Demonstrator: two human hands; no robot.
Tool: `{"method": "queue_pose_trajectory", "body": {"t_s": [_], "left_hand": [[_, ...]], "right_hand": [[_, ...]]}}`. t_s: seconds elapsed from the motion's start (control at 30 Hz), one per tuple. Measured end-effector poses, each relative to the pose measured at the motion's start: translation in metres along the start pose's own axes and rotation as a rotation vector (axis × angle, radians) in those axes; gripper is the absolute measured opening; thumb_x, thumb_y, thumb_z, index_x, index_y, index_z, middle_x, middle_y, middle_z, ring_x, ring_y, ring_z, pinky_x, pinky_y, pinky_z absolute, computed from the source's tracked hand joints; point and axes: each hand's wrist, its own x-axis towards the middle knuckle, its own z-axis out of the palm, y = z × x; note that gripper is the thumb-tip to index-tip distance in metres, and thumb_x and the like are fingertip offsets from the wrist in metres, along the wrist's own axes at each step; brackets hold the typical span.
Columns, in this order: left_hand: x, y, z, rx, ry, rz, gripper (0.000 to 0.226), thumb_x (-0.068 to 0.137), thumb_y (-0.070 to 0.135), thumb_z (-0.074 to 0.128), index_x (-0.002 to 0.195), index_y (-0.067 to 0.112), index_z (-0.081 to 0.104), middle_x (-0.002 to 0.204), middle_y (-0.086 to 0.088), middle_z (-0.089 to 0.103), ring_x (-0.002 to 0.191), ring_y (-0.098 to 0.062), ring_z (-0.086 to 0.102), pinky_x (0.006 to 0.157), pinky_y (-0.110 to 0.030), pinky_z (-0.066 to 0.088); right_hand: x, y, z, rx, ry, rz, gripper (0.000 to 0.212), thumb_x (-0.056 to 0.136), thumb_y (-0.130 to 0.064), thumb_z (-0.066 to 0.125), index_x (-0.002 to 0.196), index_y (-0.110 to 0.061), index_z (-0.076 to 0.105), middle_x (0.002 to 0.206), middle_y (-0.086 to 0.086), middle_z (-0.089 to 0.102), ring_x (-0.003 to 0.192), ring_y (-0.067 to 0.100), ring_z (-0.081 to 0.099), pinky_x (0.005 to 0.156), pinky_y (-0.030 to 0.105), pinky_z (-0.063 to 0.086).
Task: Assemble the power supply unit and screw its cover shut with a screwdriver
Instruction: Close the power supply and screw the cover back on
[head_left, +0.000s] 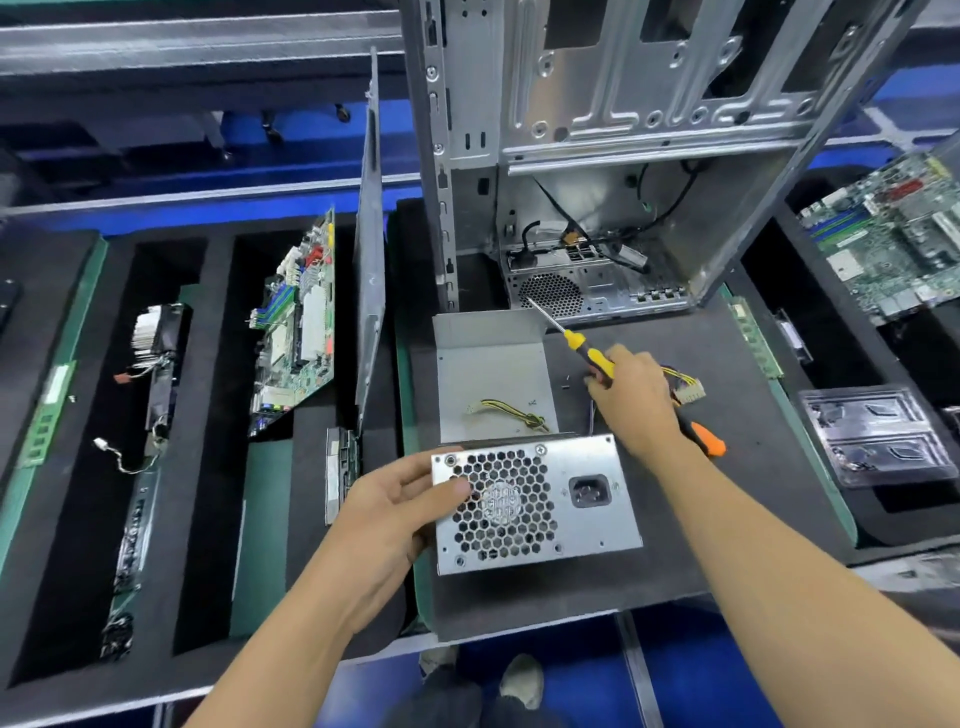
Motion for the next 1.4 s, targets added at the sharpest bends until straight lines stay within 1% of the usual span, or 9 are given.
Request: {"method": "queue_pose_trajectory", "body": {"t_s": [0.27,0.43,0.63,0.77,0.83,0.93,1.03,1.2,1.4], "left_hand": [[0.0,-0.007,-0.003,-0.073,0.023,0.02,0.043,0.079,0.015,0.073,0.12,0.024,0.073,0.122,-0.014,0.071,0.108,-0.025,0.069,0.102,-0.043,0.051],[-0.001,-0.006,-0.003,-0.115,-0.023,0.047,0.038,0.082,0.016,0.074,0.12,0.019,0.073,0.121,-0.016,0.071,0.107,-0.025,0.07,0.092,-0.035,0.057],[0.0,-0.008,-0.002,-0.154,-0.011,0.061,0.034,0.08,0.016,0.068,0.113,0.014,0.076,0.116,-0.018,0.072,0.097,-0.023,0.071,0.087,-0.036,0.059],[0.001,-0.009,-0.002,-0.152,0.027,0.07,0.037,0.075,0.015,0.07,0.111,0.003,0.075,0.108,-0.016,0.074,0.092,-0.022,0.069,0.082,-0.032,0.058],[0.0,-0.008,0.0,-0.159,0.033,0.077,0.043,0.076,0.013,0.068,0.116,-0.004,0.069,0.092,-0.01,0.072,0.081,-0.015,0.066,0.074,-0.026,0.058],[-0.002,-0.008,0.001,-0.148,0.029,0.1,0.042,0.078,0.015,0.066,0.114,-0.007,0.066,0.077,0.0,0.068,0.07,-0.007,0.063,0.067,-0.022,0.054],[-0.003,-0.008,0.003,-0.138,0.044,0.113,0.039,0.08,0.018,0.066,0.112,-0.004,0.069,0.078,0.0,0.066,0.071,-0.006,0.058,0.071,-0.022,0.053],[-0.005,-0.01,0.007,-0.167,0.053,0.137,0.02,0.081,0.019,0.066,0.091,0.008,0.08,0.076,0.002,0.069,0.067,-0.003,0.062,0.064,-0.018,0.052],[-0.006,-0.007,0.007,-0.171,0.015,0.15,0.025,0.084,0.02,0.064,0.1,0.004,0.076,0.079,0.003,0.072,0.071,-0.005,0.066,0.066,-0.018,0.053]], "right_hand": [[0.003,-0.002,0.0,-0.063,0.041,-0.04,0.008,0.092,-0.008,0.058,0.086,-0.005,0.056,0.076,0.011,0.044,0.073,0.035,0.046,0.06,0.035,0.03],[-0.027,-0.012,-0.044,0.29,0.214,0.065,0.018,0.092,-0.014,0.058,0.079,-0.005,0.05,0.074,0.009,0.06,0.071,0.031,0.051,0.06,0.038,0.034],[-0.088,-0.086,-0.099,0.645,-0.019,-0.206,0.041,0.088,-0.01,0.071,0.067,-0.039,0.051,0.085,-0.014,0.073,0.077,-0.001,0.065,0.067,0.007,0.045],[-0.106,-0.112,-0.085,0.388,-0.161,-0.416,0.033,0.086,-0.007,0.074,0.076,-0.031,0.053,0.084,-0.004,0.071,0.079,0.016,0.063,0.068,0.024,0.047],[-0.112,-0.117,-0.077,0.343,-0.185,-0.467,0.021,0.084,-0.006,0.074,0.082,-0.021,0.06,0.076,-0.011,0.062,0.071,0.01,0.052,0.062,0.015,0.041],[-0.115,-0.122,-0.071,0.301,-0.189,-0.482,0.027,0.085,-0.008,0.074,0.081,-0.024,0.052,0.061,-0.018,0.042,0.061,0.004,0.044,0.053,0.014,0.033],[-0.112,-0.122,-0.069,0.273,-0.18,-0.476,0.036,0.087,-0.009,0.073,0.081,-0.031,0.044,0.06,-0.018,0.039,0.057,0.003,0.042,0.049,0.016,0.029],[-0.113,-0.124,-0.067,0.287,-0.191,-0.475,0.018,0.087,-0.012,0.074,0.086,-0.018,0.058,0.065,-0.016,0.047,0.062,0.003,0.047,0.055,0.016,0.038],[-0.112,-0.128,-0.064,0.256,-0.157,-0.528,0.025,0.087,-0.016,0.074,0.085,-0.019,0.05,0.065,-0.014,0.045,0.06,0.009,0.044,0.051,0.017,0.031]]}}
